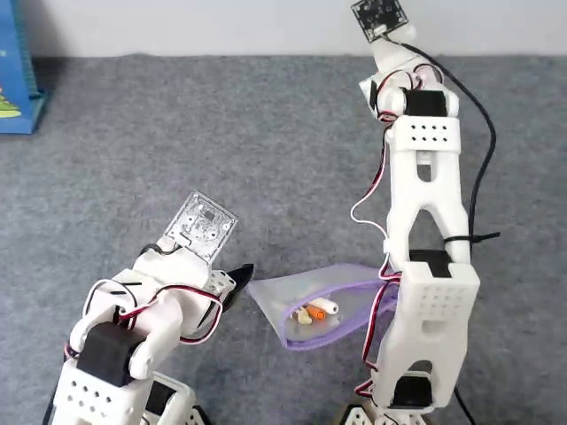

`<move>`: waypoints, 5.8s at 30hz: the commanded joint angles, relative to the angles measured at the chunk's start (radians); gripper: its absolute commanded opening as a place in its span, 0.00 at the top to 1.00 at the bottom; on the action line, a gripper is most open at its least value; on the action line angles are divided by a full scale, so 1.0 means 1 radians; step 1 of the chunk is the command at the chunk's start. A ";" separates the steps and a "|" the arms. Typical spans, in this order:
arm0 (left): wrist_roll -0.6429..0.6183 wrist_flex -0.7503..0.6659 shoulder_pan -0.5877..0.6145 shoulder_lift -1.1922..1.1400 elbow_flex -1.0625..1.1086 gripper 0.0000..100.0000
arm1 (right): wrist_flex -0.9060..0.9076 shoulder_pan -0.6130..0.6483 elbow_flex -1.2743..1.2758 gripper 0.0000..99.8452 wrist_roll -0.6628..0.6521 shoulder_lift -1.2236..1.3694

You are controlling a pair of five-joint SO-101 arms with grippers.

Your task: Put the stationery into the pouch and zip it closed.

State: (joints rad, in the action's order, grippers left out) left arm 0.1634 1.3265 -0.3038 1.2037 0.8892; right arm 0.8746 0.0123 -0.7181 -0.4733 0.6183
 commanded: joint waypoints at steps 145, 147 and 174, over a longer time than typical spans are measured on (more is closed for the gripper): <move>-0.064 -0.347 -0.265 0.224 0.248 0.98 | 0.262 0.196 1.301 0.88 -0.044 -1.372; -0.064 -0.347 -0.265 0.224 0.248 0.98 | 0.255 0.194 1.301 0.96 -0.109 -1.377; -0.069 -0.287 -0.264 0.224 0.243 0.80 | 0.298 0.136 1.304 0.99 -0.103 -1.854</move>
State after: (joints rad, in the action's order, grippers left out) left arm 0.1005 0.9797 -0.5831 1.4446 1.0625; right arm 1.1891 0.1151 0.5907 -0.6114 -1.2152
